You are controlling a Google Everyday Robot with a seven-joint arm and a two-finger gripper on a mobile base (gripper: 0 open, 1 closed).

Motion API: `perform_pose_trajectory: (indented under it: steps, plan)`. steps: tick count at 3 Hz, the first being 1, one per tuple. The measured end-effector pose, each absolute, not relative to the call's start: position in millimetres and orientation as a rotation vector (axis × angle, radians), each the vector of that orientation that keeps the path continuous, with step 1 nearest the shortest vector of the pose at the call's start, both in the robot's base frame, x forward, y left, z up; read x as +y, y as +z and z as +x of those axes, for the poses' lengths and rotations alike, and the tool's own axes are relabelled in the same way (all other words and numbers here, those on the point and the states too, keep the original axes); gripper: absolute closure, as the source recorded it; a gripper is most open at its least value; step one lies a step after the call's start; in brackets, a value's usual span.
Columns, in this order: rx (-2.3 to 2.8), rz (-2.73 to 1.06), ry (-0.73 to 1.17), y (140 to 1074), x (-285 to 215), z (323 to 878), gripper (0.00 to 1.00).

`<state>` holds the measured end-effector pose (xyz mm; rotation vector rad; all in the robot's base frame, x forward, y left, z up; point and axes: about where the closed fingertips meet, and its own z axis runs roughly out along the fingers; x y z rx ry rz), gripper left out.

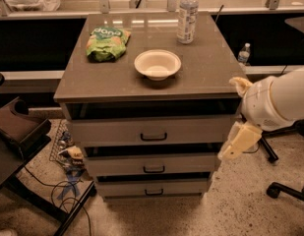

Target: Open top drawer

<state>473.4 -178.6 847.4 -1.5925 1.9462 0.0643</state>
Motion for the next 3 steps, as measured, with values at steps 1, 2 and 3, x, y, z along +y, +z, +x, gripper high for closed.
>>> perform_pose_trajectory:
  steps: [1,2,3]
  plan:
    - [1.823,-1.586,0.065,816,-162,482,0.0]
    - [1.824,-1.586,0.065,816,-162,482,0.0]
    - [1.856,-1.604,0.057,803,-160,485,0.0]
